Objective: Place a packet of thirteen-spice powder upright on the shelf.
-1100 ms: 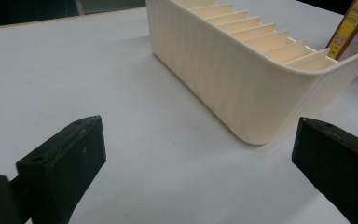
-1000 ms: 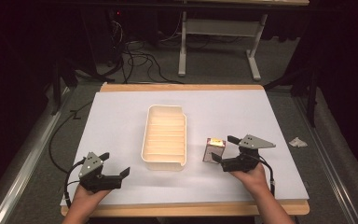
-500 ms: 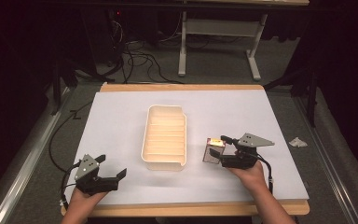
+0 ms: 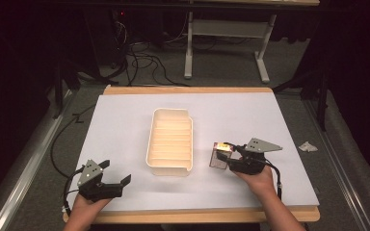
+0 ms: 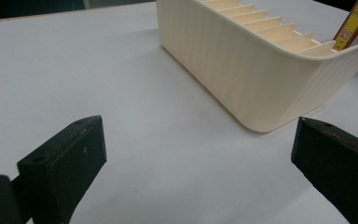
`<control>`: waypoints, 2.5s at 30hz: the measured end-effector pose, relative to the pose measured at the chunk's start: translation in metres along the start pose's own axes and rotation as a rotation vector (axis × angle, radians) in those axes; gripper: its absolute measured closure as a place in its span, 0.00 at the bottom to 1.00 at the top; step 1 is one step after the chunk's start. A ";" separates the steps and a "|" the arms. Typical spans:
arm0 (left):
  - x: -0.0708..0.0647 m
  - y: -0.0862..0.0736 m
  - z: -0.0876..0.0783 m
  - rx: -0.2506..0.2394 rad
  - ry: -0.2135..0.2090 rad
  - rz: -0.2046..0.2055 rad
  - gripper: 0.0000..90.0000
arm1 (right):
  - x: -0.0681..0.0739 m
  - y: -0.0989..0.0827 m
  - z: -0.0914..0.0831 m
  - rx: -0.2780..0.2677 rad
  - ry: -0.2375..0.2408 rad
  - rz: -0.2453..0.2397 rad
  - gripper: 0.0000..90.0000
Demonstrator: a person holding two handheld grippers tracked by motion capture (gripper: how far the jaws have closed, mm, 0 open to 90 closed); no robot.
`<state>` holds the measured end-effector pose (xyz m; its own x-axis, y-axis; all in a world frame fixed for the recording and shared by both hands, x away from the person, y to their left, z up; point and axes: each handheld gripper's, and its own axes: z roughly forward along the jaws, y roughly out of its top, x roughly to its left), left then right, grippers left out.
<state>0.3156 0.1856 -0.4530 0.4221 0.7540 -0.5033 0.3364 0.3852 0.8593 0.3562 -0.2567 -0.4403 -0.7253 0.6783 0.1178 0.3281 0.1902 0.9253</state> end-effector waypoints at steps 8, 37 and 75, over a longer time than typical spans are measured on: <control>0.000 0.000 0.000 0.001 -0.002 0.004 0.04 | 0.003 0.001 -0.001 0.007 0.009 -0.041 0.66; -0.001 -0.002 0.000 0.008 -0.004 0.011 0.05 | 0.016 0.003 -0.002 0.029 -0.009 -0.101 0.77; -0.004 0.001 0.005 0.001 -0.027 0.003 0.05 | 0.008 0.036 -0.041 -0.060 0.014 -0.131 0.77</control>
<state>0.3184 0.1806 -0.4506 0.4455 0.7409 -0.5026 0.3354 0.3824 0.8610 0.3379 -0.2732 -0.3910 -0.7680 0.6404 -0.0012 0.1933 0.2335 0.9530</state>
